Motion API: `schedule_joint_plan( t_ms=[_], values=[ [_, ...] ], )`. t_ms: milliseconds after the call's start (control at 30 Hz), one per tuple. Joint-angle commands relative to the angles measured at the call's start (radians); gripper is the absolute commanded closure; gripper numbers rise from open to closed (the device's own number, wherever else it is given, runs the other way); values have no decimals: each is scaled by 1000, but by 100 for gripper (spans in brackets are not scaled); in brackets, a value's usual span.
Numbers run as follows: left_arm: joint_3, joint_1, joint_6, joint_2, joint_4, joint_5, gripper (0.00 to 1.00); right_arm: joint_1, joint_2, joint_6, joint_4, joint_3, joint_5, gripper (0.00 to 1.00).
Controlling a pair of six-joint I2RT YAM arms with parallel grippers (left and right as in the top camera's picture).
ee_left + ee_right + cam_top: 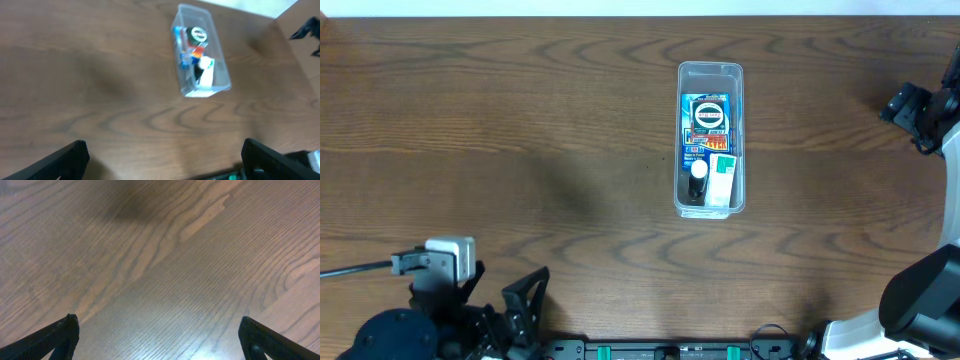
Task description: Pack container
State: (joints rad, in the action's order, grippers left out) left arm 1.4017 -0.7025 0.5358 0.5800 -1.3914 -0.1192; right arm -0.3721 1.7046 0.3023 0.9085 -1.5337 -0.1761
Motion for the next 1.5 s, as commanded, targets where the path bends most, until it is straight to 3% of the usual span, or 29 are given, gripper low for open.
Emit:
schedule_joint_plan(
  t_ms=[0,100,300,467,700,1067,1300,1467],
  values=[
    [-7,-4,7,-5,-14,-24,2,-6,8,-11,1,5,-7,1],
    [-15,-4,-11,-5,-1,-25,2,-6,8,-11,1,5,-7,1],
    [-126,-4,-278,-5,132,-24,2,-6,8,-11,1,5,-7,1],
    [-327,10,-415,-8,320,-24,2,-6,8,-11,1,5,-7,1],
    [-681,190,-423,-79,719,-19,2,-6,8,-11,1,5,-7,1],
    [-1188,506,-428,-401,1295,121,2,-6,8,-11,1,5,-7,1],
    [-1312,591,-439,-502,1471,138,2,-6,8,-11,1,5,-7,1],
    [-1347,614,-459,-567,1491,138,2,-6,8,-11,1,5,-7,1]
  ],
)
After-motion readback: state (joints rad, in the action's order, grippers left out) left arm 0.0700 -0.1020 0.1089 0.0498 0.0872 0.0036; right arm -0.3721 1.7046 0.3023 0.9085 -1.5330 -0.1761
